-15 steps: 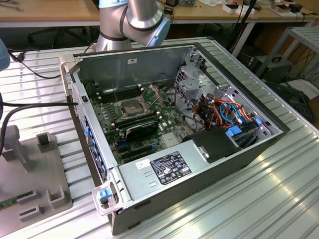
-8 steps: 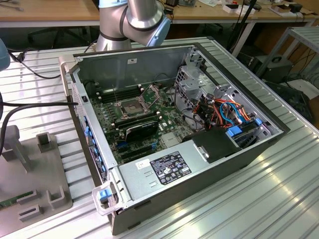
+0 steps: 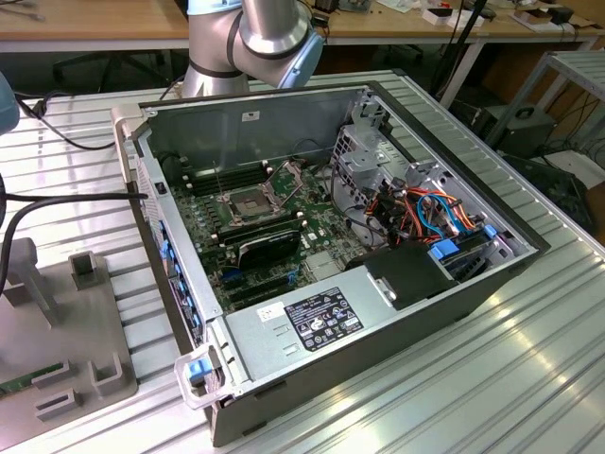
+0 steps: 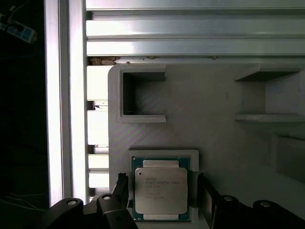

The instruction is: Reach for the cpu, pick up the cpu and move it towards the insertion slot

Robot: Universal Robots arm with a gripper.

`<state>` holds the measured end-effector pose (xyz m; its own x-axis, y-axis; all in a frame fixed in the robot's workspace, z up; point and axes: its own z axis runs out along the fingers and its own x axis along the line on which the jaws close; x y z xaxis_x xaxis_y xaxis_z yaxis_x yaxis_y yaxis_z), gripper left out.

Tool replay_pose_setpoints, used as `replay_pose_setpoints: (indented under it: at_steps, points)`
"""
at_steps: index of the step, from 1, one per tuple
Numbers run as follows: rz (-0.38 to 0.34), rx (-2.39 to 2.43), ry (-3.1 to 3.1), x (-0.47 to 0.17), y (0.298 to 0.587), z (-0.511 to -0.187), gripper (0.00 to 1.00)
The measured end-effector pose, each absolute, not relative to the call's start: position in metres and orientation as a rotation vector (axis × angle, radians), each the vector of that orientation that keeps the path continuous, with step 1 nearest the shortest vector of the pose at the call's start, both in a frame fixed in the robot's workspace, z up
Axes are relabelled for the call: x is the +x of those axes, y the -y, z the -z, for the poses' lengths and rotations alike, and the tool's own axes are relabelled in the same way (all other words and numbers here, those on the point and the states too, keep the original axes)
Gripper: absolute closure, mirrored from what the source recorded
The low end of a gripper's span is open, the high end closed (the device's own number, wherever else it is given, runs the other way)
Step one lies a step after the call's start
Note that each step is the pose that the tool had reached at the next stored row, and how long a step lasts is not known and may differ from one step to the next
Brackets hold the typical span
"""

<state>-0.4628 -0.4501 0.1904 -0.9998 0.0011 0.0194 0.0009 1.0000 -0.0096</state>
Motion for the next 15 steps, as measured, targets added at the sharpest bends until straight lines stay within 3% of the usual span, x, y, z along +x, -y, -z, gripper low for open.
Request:
replay_pose_setpoints:
  at_steps: [9, 11, 15]
  points:
    - [-0.017, 0.007, 3.122, -0.4628, 0.4501, -0.1904, 0.31]
    - [-0.018, 0.007, 3.122, -0.4628, 0.4501, -0.1904, 0.40]
    - [-0.020, 0.007, 3.122, -0.4628, 0.4501, -0.1904, 0.40]
